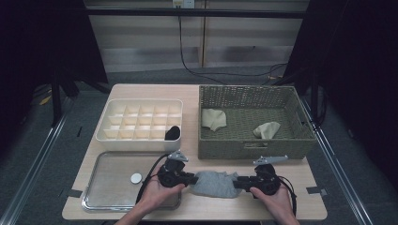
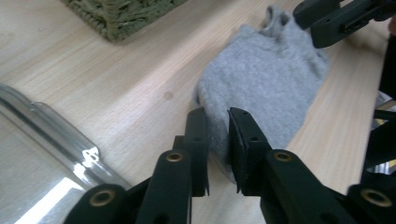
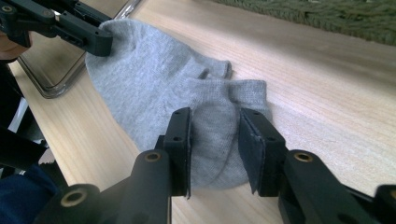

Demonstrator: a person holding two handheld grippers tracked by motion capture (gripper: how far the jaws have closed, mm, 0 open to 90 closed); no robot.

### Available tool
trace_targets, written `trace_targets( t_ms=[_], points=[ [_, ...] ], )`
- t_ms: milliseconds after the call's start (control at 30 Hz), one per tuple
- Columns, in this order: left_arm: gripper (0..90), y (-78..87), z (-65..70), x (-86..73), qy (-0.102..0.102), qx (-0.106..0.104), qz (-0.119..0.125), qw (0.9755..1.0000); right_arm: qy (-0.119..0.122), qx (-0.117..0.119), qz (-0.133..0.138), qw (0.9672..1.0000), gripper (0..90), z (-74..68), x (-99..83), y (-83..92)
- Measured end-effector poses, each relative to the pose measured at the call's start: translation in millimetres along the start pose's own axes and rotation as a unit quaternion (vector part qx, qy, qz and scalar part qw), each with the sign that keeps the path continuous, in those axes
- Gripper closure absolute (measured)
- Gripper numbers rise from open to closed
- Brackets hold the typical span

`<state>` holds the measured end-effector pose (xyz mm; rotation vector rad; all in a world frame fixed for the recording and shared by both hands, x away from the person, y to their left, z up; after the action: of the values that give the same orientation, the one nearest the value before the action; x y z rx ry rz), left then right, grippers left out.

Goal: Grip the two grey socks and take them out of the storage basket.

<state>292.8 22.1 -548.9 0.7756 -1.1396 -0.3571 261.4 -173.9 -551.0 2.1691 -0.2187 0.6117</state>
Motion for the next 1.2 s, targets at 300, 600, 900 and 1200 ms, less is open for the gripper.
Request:
trace_targets(
  t_ms=[300, 600, 900, 1200],
  points=[
    [76.5, 3.8, -4.7, -5.1, 0.011, 0.002, -0.001, 0.9999, 0.005, -0.02, -0.009, 0.9997, 79.9, 3.8, -3.0, -6.6],
    [85.7, 14.2, 3.7, 5.9, 0.008, -0.014, 0.017, 0.9997, -0.01, 0.004, 0.01, 0.9999, 87.3, -2.9, 1.3, 5.9],
    [84.8, 27.8, 6.2, 25.4, 0.022, -0.017, 0.057, 0.998, -0.021, 0.018, 0.036, 0.999, 87.7, -5.8, 11.0, 31.2],
    [84.6, 5.0, 12.5, 16.6, 0.013, -0.026, 0.022, 0.9993, -0.03, 0.002, 0.032, 0.9991, 87.6, 11.3, 5.6, 34.3]
  ],
)
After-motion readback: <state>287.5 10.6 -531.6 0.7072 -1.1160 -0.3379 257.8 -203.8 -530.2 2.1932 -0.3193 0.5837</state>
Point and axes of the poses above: each handheld gripper's, and its own axes: y roughly backward along the jaws, x roughly out of its top, z roughly to its right, the point moved 9 cm from there along -y, roughly forward along the jaws, and after that the axes turned 12 degrees about -y, right-handed, at the moved point
